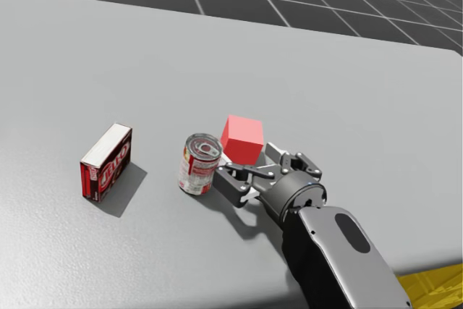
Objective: Find the red cube and pick it up.
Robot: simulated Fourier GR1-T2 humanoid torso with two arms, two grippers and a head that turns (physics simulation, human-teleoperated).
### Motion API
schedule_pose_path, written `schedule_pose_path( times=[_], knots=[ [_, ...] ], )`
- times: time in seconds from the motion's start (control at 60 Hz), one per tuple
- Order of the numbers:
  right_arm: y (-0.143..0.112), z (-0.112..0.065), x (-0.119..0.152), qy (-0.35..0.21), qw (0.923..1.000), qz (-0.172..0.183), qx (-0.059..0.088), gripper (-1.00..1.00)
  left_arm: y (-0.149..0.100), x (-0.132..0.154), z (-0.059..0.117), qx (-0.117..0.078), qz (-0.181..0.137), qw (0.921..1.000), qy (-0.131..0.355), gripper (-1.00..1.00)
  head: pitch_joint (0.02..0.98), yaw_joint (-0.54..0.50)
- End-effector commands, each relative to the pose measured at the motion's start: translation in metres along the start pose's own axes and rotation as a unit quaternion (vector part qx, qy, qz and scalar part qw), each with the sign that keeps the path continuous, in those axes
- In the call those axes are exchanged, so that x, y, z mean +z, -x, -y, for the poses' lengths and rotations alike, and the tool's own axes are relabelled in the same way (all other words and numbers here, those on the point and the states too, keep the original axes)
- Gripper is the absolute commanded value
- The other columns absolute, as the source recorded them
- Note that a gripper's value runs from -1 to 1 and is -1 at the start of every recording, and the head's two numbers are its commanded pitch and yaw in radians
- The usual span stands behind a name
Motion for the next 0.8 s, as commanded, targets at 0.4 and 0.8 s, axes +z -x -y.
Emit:
schedule_pose_path(
  times=[0.4,0.8],
  knots=[
    [-0.012,-0.013,-0.034,0.078,0.9949,-0.053,-0.036,-1.00,-0.001,0.000,0.000,0.000,0.001,1.0000,0.001,-1.00,0.768,-0.38],
    [0.002,0.000,-0.027,0.119,0.9904,-0.065,-0.028,1.00,0.000,0.000,0.001,-0.003,0.000,1.0000,0.003,-1.00,0.669,-0.40]
  ],
)
